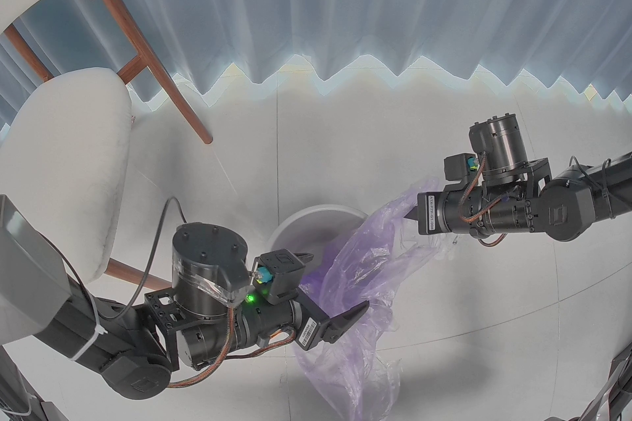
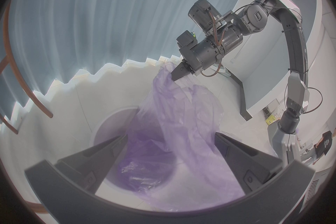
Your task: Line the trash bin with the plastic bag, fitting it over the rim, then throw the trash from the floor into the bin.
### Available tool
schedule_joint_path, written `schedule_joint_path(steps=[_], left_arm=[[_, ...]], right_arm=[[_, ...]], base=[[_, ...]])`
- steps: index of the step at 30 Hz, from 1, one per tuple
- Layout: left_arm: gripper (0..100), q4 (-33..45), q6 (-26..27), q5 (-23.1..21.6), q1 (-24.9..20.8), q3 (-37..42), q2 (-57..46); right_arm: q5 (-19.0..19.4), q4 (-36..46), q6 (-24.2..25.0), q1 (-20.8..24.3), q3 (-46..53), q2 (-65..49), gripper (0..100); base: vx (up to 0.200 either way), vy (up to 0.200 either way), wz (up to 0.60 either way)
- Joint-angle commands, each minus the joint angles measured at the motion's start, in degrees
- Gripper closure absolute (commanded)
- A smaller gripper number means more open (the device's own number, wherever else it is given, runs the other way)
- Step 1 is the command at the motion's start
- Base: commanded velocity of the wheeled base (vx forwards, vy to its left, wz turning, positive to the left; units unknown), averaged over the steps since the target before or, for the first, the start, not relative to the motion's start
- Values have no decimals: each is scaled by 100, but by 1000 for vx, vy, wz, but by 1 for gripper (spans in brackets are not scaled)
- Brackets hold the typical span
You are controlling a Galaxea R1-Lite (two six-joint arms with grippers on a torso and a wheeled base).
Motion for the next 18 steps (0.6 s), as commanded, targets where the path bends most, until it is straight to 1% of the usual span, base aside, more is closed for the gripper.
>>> schedule_joint_path(steps=[1, 11, 18], left_arm=[[0, 14, -5, -6, 42, 47, -111], [0, 14, -14, -6, 77, 249, -296], [0, 22, -5, -32, 473, 302, -454]], right_arm=[[13, -68, 12, -124, 97, -113, 100], [13, -279, 223, -220, 132, -157, 100], [13, -279, 214, -220, 123, -157, 100]], base=[[0, 0, 0], [0, 0, 0], [0, 0, 0]])
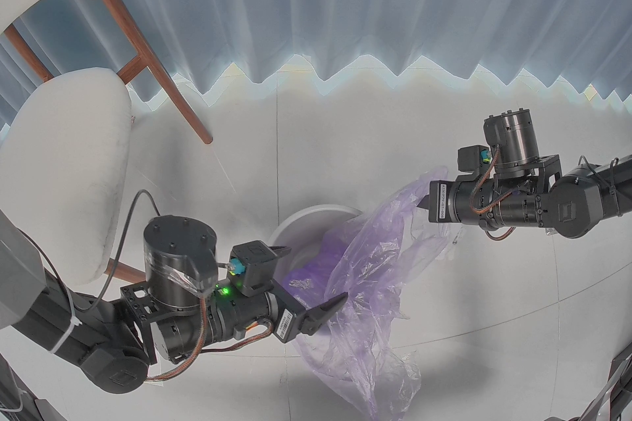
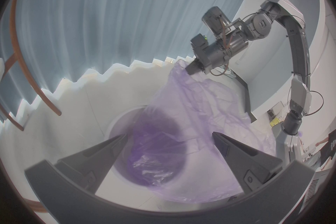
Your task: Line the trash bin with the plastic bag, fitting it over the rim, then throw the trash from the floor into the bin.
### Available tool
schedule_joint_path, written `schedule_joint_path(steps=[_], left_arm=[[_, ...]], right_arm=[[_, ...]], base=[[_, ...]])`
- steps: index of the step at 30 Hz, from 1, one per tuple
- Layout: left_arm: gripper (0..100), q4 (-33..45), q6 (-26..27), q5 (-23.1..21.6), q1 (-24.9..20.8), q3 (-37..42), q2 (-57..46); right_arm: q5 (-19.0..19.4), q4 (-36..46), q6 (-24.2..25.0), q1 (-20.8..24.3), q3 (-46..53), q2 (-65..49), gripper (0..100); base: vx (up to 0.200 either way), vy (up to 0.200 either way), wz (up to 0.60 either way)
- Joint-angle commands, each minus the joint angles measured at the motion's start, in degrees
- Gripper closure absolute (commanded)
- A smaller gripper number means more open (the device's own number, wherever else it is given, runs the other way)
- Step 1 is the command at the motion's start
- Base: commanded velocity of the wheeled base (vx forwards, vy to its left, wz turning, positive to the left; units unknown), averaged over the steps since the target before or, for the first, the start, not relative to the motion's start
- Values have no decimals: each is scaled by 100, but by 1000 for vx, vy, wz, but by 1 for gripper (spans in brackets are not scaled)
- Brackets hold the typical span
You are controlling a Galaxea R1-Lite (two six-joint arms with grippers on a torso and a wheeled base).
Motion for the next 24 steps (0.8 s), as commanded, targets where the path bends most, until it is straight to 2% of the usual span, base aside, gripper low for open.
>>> schedule_joint_path(steps=[1, 14, 24], left_arm=[[0, 2, 2, -4, 225, 75, -146], [0, 2, 2, -22, -13, 101, -76], [0, 63, -341, 4, -558, 40, 372]], right_arm=[[2, -3, -6, 3, -13, -15, 100], [-7, -3, -23, 56, -4, -15, 100], [-7, -3, -23, 56, -21, -6, 100]], base=[[0, 0, 0], [0, 0, 0], [0, 0, 0]])
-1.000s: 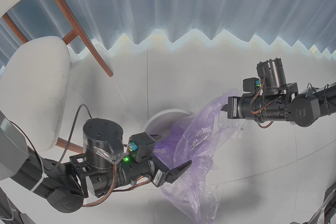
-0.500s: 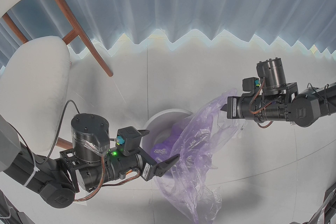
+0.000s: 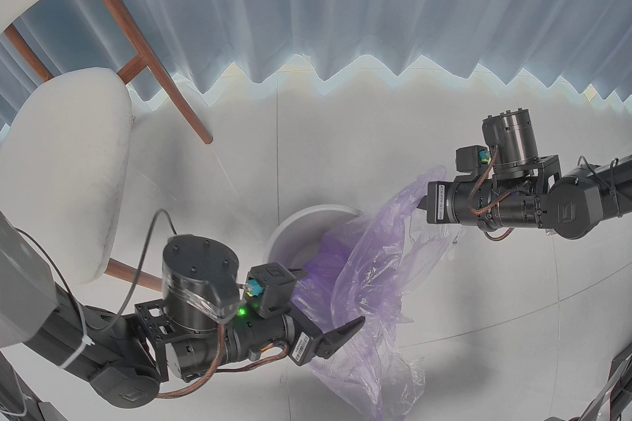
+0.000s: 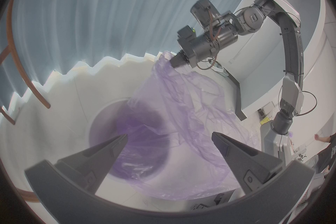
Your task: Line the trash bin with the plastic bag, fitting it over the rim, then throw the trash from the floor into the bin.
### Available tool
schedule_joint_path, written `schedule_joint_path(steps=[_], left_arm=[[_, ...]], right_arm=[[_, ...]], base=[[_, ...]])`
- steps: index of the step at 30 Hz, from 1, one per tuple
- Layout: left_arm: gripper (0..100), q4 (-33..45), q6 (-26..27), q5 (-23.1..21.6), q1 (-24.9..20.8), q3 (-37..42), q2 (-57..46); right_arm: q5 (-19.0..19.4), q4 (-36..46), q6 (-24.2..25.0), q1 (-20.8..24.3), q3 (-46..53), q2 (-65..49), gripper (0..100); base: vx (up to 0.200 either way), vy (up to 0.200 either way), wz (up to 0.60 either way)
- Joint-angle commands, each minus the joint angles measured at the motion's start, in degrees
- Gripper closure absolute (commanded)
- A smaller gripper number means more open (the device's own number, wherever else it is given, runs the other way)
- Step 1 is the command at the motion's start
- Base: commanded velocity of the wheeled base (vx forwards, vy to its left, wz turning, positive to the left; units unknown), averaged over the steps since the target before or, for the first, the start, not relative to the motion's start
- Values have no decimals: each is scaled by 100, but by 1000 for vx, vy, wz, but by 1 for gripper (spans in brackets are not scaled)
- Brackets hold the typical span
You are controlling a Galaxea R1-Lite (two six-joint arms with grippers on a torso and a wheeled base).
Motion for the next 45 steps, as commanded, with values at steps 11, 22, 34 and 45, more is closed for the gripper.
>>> schedule_joint_path(steps=[11, 22, 34, 45], left_arm=[[0, 6, -48, 67, -253, -227, 595], [0, -3, -163, 84, -376, -482, 744], [0, 6, -593, 471, -1044, -710, 1087], [0, 15, -593, 506, -1000, -719, 1184]], right_arm=[[2, -3, 8, -23, -55, -9, 100], [11, -3, 8, -14, -55, 35, 100], [2, -205, -1, -14, -47, 71, 100], [2, -205, -1, -32, -55, 62, 100]], base=[[0, 0, 0], [0, 0, 0], [0, 0, 0], [0, 0, 0]])
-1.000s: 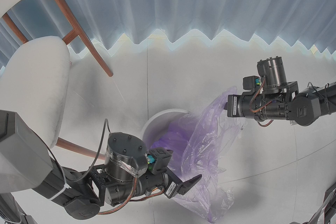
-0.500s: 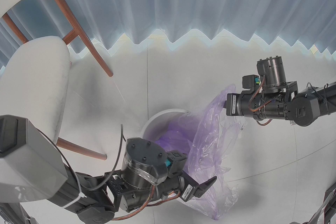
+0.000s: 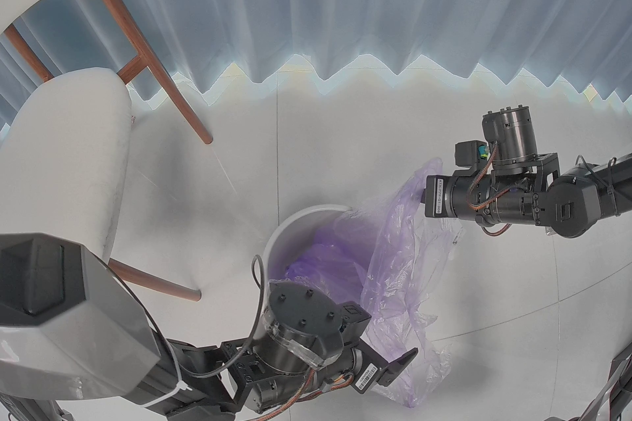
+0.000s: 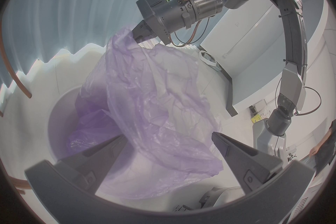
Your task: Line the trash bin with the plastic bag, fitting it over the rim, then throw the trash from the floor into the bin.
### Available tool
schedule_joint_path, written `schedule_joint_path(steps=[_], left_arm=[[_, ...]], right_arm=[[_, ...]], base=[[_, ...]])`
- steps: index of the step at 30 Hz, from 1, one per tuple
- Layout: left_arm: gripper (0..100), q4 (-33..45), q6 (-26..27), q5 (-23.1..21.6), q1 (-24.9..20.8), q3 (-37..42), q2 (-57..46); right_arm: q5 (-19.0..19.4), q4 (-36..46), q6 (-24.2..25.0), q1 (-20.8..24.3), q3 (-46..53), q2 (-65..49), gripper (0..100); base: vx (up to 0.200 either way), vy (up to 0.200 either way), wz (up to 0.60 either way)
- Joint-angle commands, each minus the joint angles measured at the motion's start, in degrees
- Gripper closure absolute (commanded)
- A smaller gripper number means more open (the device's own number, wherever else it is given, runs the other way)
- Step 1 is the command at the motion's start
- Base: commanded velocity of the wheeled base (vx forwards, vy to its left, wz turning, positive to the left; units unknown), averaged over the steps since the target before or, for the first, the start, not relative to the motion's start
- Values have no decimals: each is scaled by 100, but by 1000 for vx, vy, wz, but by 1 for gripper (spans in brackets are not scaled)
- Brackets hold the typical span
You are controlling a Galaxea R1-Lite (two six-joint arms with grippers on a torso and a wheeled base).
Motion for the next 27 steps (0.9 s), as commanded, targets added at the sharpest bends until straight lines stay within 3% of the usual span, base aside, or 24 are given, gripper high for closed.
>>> schedule_joint_path(steps=[1, 3, 4, 17, 27], left_arm=[[0, 6, -3, 1, 41, -6, 51], [0, -2, -3, 19, 67, -33, 69], [100, -2, -3, 37, 76, -33, 87], [100, 6, -38, 28, 401, -77, -19], [100, 490, -135, -297, 1271, 90, -1478]], right_arm=[[2, 1, 1, -15, 2, 5, 100], [11, 1, 1, -15, 2, 5, 100], [2, 1, 1, -15, 2, 5, 100], [11, 1, 19, -15, 37, -75, 100], [169, 18, 230, 11, -271, -198, 100]], base=[[0, 0, 0], [0, 0, 0], [0, 0, 0], [0, 0, 0], [0, 0, 0]])
